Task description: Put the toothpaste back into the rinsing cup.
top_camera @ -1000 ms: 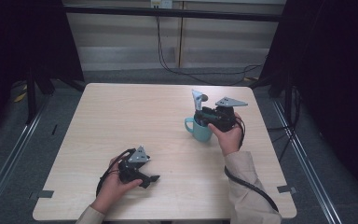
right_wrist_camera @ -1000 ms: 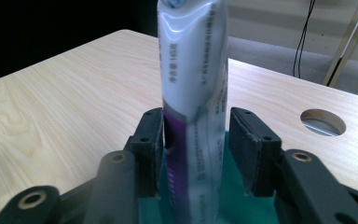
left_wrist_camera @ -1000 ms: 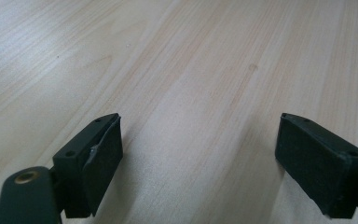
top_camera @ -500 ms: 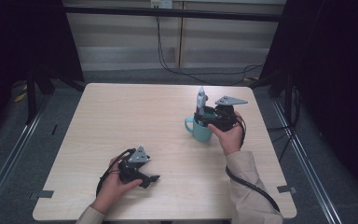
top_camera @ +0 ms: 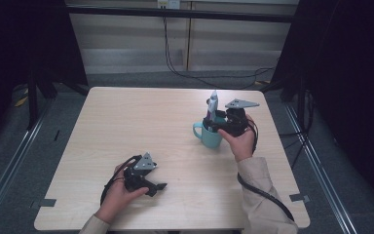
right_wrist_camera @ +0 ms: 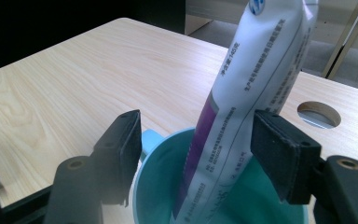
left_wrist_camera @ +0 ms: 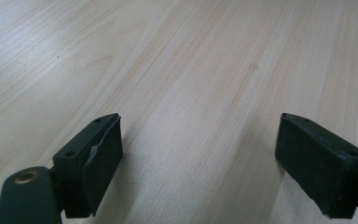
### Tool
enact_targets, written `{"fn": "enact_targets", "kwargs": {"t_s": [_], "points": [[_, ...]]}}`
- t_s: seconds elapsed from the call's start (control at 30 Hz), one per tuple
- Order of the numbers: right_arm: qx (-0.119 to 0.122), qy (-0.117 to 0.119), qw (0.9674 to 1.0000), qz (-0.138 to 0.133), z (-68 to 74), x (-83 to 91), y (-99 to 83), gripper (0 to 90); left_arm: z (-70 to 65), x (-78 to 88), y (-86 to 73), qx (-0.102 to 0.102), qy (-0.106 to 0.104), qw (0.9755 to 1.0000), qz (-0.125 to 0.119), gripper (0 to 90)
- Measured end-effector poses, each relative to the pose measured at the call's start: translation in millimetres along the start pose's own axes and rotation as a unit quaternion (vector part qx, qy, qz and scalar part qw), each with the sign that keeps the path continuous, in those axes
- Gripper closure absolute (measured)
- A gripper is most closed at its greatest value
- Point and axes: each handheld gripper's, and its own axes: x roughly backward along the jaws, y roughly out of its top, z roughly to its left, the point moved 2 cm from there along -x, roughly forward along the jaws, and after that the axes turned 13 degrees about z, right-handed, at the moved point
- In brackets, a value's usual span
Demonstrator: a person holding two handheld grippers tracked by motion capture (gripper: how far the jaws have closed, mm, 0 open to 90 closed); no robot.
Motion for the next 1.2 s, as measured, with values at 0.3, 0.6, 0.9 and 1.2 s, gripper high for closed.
{"fn": "enact_targets", "kwargs": {"t_s": [0.3, 0.6, 0.9, 1.2], "points": [[-0.001, 0.002, 1.0, 0.001, -0.9, 3.6, 0.8, 32.7, 0.0, 0.0, 0.0, 0.0, 0.0, 1.0, 0.0, 14.7], [0.002, -0.001, 1.0, 0.001, -0.6, 6.5, 1.6, 32.5, 0.0, 0.0, 0.0, 0.0, 0.0, 1.0, 0.0, 14.7], [-0.001, -0.005, 1.0, -0.001, -2.8, 10.8, 0.2, 33.3, 0.0, 0.0, 0.0, 0.0, 0.0, 1.0, 0.0, 14.7], [-0.004, -0.011, 0.9999, -0.002, -4.4, 15.1, -1.7, 36.5, 0.0, 0.0, 0.0, 0.0, 0.0, 1.0, 0.0, 14.7]]}}
